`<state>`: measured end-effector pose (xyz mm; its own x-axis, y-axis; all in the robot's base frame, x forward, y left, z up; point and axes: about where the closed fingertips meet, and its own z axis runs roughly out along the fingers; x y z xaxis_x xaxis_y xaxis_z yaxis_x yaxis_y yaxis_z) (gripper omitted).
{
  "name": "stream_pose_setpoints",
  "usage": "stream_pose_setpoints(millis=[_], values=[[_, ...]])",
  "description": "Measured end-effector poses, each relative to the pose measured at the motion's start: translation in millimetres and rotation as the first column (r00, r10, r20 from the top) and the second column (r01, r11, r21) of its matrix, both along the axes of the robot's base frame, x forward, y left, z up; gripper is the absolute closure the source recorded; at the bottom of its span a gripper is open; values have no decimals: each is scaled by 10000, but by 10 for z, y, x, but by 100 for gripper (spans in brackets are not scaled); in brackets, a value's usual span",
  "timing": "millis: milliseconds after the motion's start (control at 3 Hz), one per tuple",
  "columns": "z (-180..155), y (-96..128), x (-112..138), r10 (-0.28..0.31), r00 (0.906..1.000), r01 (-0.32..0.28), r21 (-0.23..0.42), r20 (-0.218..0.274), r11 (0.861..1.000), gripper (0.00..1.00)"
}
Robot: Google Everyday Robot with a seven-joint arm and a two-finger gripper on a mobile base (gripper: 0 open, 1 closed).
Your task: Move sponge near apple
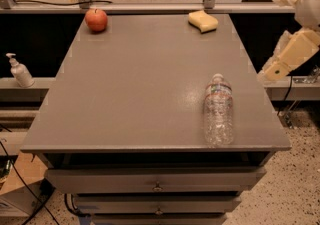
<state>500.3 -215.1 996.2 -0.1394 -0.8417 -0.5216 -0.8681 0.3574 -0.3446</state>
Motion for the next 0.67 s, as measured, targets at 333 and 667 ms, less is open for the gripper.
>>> stream_pose_setpoints(millis=[333,667], values=[[-11,22,62,2,10000,-3,198,67,9998,0],[-85,15,129,-595,9982,594,739,-11,9955,0]])
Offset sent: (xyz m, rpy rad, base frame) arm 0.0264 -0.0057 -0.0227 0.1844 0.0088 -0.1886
